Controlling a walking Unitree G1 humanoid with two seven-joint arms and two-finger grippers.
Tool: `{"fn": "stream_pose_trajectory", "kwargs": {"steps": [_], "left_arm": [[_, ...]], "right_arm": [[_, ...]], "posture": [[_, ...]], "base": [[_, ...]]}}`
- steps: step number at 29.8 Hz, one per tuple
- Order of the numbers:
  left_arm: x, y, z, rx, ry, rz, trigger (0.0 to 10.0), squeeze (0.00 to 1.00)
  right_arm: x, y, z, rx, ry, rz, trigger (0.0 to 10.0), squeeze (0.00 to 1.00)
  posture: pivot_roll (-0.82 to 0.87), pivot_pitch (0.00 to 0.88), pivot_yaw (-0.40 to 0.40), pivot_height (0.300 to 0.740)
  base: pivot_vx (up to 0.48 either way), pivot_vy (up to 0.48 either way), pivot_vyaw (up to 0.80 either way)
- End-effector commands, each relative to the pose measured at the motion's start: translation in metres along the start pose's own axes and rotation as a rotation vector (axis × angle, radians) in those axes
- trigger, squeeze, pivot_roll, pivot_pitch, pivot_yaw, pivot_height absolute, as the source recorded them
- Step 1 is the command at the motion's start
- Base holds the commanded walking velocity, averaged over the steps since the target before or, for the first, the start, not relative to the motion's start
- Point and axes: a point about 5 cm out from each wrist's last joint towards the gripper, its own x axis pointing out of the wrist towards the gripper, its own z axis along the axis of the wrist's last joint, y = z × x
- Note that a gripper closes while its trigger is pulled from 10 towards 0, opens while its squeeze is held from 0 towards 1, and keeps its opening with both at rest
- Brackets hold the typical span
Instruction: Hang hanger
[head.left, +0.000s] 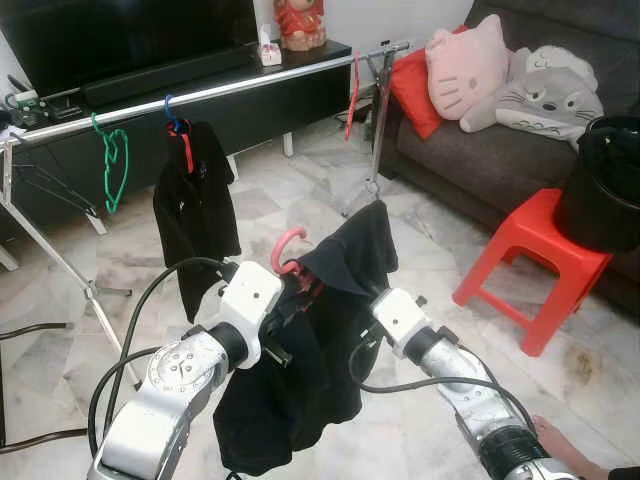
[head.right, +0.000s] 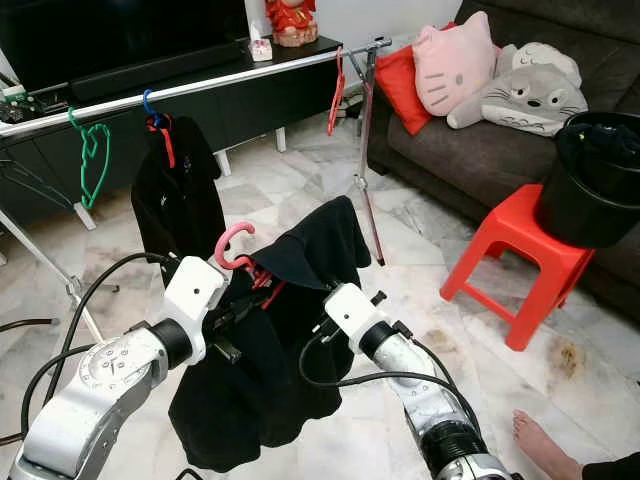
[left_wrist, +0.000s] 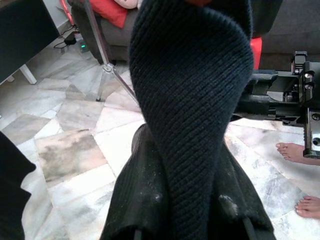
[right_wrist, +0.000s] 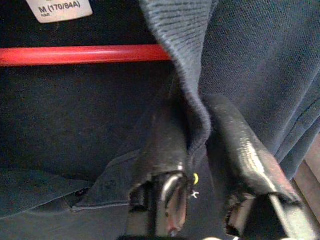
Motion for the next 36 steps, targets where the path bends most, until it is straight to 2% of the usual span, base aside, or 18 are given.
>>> {"fn": "stream_pose_trajectory", "kwargs": {"steps": [1,18,20,26,30,36], "left_arm": [[-0.003,0.005,0.014,0.029,-0.054,0.015,10.0,0.0],[-0.005,0.005,0.014,0.032,-0.051,0.013,10.0,0.0],[-0.021,0.016,-0.002,0.094,0.048,0.022,10.0,0.0],[-0.043,0.028,-0.029,0.225,0.237,0.002,10.0,0.0],[-0.047,0.031,-0.033,0.24,0.268,-0.007,10.0,0.0],[-0.063,0.029,-0.039,0.283,0.331,-0.159,10.0,0.0]], "right_arm": [[0.005,-0.001,0.003,-0.007,-0.001,0.005,0.0,0.0],[0.006,-0.003,0.004,-0.013,0.003,-0.004,0.0,0.0],[0.007,-0.007,0.003,-0.032,0.02,-0.01,0.0,0.0],[0.007,-0.008,0.001,-0.049,0.043,0.01,0.0,0.0],[0.008,-0.01,0.0,-0.056,0.053,0.017,0.0,0.0],[0.008,-0.012,-0.004,-0.086,0.094,0.068,0.0,0.0]], "posture": [[-0.09,0.0,0.027,0.74],[-0.09,0.0,0.027,0.74],[-0.09,0.0,0.027,0.74],[-0.08,0.0,0.025,0.74],[-0.08,0.0,0.024,0.74],[-0.08,0.0,0.022,0.74]], "base": [[0.0,0.0,0.0],[0.0,0.0,0.0],[0.0,0.0,0.0],[0.0,0.0,0.0],[0.0,0.0,0.0],[0.0,0.0,0.0]]}}
